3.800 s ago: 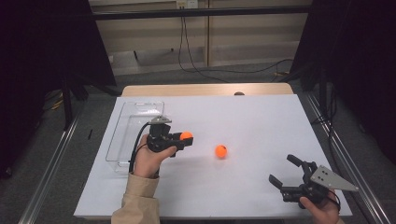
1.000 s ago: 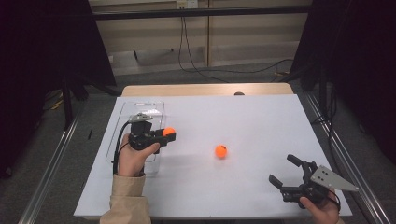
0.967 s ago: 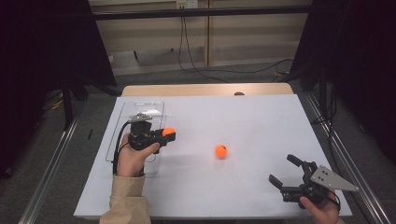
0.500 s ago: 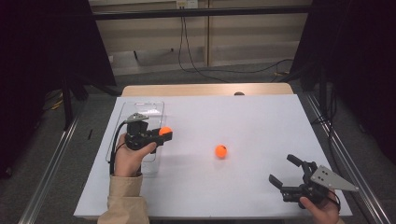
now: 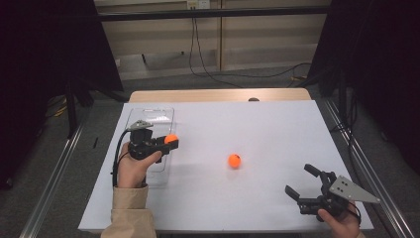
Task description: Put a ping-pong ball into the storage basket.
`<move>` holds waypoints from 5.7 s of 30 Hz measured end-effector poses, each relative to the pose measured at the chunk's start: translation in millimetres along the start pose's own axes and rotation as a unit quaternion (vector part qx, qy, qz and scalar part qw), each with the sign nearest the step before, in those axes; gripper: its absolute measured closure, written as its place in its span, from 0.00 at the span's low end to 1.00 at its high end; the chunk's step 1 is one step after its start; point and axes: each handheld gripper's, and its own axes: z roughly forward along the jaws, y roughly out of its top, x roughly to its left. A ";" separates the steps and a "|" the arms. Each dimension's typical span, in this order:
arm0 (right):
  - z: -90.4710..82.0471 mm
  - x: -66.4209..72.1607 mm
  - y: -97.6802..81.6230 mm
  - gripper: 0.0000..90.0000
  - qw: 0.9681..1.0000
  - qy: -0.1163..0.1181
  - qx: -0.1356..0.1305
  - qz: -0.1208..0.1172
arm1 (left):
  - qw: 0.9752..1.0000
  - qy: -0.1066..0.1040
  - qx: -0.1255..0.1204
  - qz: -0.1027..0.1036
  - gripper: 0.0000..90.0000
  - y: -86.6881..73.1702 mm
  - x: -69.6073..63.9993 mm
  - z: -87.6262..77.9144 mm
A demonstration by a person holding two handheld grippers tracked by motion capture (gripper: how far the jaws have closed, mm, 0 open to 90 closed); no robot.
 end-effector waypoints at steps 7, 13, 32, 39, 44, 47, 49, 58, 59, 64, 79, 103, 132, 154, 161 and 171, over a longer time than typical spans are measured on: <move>-0.1 -0.2 -0.1 0.03 1.000 0.000 0.000 0.000 | 1.000 0.006 0.000 0.001 0.57 -1.0 2.6 -1.0; -0.1 -0.1 0.1 0.03 1.000 0.000 0.000 0.000 | 1.000 0.011 -0.001 0.001 0.57 -1.5 4.2 -1.9; 0.0 0.0 0.1 0.03 1.000 0.000 0.000 0.000 | 0.999 0.036 -0.006 -0.006 0.57 -6.5 18.0 -9.5; -0.2 -0.3 0.1 0.03 1.000 0.000 -0.001 0.000 | 0.999 0.046 -0.005 -0.006 0.57 -8.5 22.2 -10.2; -0.1 -0.2 0.1 0.03 1.000 0.001 0.000 0.000 | 0.999 0.052 -0.004 -0.008 0.57 -10.8 25.1 -8.9; -0.3 -0.4 0.2 0.03 1.000 0.001 -0.001 -0.001 | 0.998 0.060 -0.001 -0.006 0.57 -11.9 27.6 -9.6; -0.3 -0.5 0.1 0.03 1.000 0.000 -0.001 -0.001 | 0.998 0.064 -0.002 -0.006 0.57 -12.5 28.7 -9.9; -0.4 -0.4 0.2 0.03 1.000 0.001 -0.001 -0.001 | 0.997 0.077 -0.007 -0.005 0.57 -15.6 35.3 -13.3; -0.3 -0.4 0.3 0.03 1.000 0.001 -0.001 -0.001 | 0.997 0.080 -0.007 -0.005 0.57 -15.8 35.6 -13.2; -0.2 -0.2 0.2 0.03 1.000 0.001 -0.001 -0.001 | 0.996 0.087 -0.003 -0.001 0.57 -17.8 38.5 -11.9; -0.4 -0.3 0.3 0.03 1.000 0.001 -0.002 -0.001 | 0.993 0.115 0.005 0.005 0.57 -23.0 46.0 -10.5; -0.2 -0.3 0.1 0.03 1.000 0.001 -0.001 0.000 | 0.992 0.125 0.005 -0.004 0.42 -23.2 45.6 -8.3; -0.3 -0.6 0.4 0.03 1.000 0.001 -0.002 -0.002 | 0.996 0.090 0.024 0.016 0.20 -8.7 16.6 3.5; -0.7 -0.8 0.5 0.03 1.000 0.001 -0.003 -0.002 | 0.997 0.062 0.030 0.021 0.14 -5.1 1.1 18.3; -0.8 -0.8 0.6 0.03 1.000 0.001 -0.002 -0.002 | 0.998 0.053 0.035 0.025 0.13 -4.2 -4.9 23.3; -0.7 -1.0 0.5 0.03 1.000 0.000 -0.002 -0.003 | 0.998 0.046 0.030 0.034 0.13 -1.2 -13.2 26.3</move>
